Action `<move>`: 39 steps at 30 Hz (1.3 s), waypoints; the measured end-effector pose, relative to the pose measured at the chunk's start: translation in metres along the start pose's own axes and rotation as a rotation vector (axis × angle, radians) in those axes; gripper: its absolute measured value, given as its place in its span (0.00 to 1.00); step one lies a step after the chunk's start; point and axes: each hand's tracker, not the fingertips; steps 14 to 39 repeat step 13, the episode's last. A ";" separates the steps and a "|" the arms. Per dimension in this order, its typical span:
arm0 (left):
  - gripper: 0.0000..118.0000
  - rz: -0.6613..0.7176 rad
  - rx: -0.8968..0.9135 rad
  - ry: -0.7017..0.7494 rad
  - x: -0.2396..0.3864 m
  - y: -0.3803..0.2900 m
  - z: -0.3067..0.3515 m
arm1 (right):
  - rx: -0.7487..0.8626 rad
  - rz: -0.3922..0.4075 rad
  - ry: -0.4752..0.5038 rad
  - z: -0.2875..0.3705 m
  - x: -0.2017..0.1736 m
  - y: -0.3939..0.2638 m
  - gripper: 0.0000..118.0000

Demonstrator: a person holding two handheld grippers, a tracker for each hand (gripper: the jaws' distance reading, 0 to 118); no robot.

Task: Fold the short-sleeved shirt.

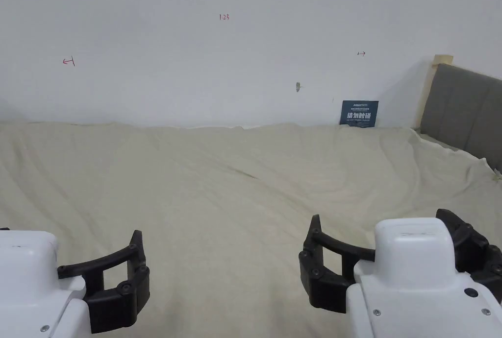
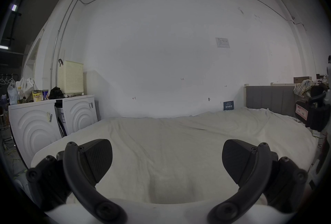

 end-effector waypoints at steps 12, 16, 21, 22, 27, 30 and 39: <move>1.00 0.000 0.000 -0.003 -0.002 0.002 0.000 | -0.132 -0.110 -0.076 -0.012 0.005 -0.006 1.00; 1.00 -0.002 0.001 -0.005 -0.002 0.002 0.000 | -0.168 -0.116 -0.070 -0.013 0.006 -0.008 1.00; 1.00 -0.002 0.001 -0.005 -0.002 0.002 0.000 | -0.168 -0.116 -0.070 -0.013 0.006 -0.008 1.00; 1.00 -0.002 0.001 -0.005 -0.002 0.002 0.000 | -0.168 -0.116 -0.070 -0.013 0.006 -0.008 1.00; 1.00 -0.002 0.001 -0.005 -0.002 0.002 0.000 | -0.168 -0.116 -0.070 -0.013 0.006 -0.008 1.00; 1.00 -0.002 0.001 -0.005 -0.002 0.002 0.000 | -0.168 -0.116 -0.070 -0.013 0.006 -0.008 1.00; 1.00 -0.002 0.001 -0.005 -0.002 0.002 0.000 | -0.168 -0.116 -0.070 -0.013 0.006 -0.008 1.00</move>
